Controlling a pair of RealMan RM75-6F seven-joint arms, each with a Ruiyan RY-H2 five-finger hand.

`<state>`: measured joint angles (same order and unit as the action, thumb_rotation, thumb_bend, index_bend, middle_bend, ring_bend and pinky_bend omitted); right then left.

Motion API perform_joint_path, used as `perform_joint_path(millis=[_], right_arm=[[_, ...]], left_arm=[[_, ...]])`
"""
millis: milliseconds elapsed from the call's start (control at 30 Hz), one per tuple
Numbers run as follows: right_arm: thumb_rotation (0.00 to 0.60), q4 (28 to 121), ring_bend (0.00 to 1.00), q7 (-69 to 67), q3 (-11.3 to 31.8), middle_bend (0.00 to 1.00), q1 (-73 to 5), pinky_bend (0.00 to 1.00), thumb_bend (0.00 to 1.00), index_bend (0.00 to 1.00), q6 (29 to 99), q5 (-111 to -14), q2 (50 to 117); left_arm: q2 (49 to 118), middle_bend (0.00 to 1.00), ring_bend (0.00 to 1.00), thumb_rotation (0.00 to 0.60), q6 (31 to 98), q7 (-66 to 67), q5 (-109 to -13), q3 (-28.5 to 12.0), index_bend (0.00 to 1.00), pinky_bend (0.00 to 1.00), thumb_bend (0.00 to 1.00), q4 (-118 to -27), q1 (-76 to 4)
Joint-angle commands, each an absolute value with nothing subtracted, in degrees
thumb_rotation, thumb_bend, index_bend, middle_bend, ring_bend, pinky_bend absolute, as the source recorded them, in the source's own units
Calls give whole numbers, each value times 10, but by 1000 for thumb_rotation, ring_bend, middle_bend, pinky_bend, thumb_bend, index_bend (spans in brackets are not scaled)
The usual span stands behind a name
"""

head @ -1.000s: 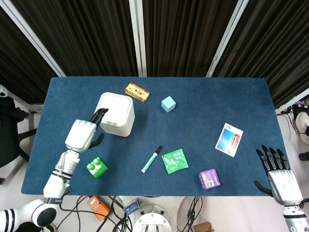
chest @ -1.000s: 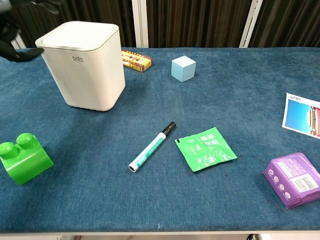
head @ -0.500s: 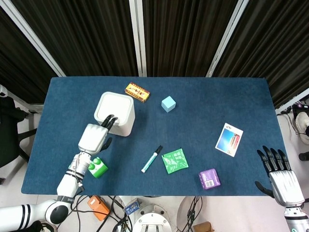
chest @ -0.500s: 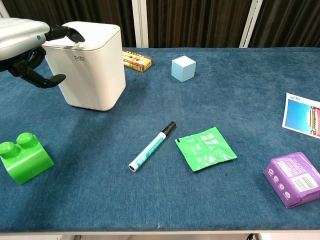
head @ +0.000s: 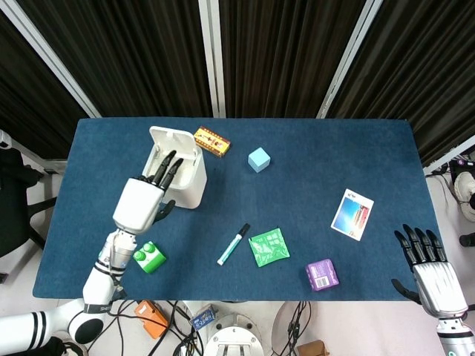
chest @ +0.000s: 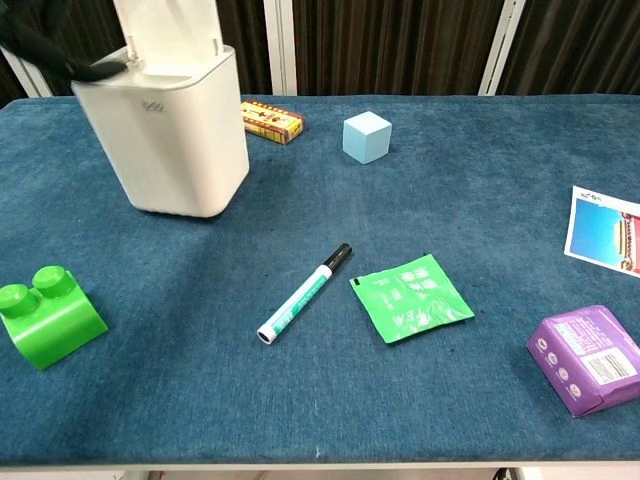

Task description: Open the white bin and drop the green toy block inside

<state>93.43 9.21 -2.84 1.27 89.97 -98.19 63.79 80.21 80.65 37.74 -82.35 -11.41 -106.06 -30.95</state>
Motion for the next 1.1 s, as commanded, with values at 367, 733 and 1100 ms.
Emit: perform_joint_path(millis=[367,733,1100], right_arm=[[600,938,0,102,-30,0,11,0,307,0,894,-982,641],[600,928,0,75,-36,0,23,0,307,0,926,-1001,634],[600,922,0,65,-36,0,26,0,307,0,935,-1008,632]], left_arm=[[797,27,449,600,817,317,-909,29,7,645,56,-1100,-217],[882,37,46,593,772,337,-854,48,7,137,0,-981,-187],[900,116,104,571,778,399,-816,57,42,194,0,-953,-151]])
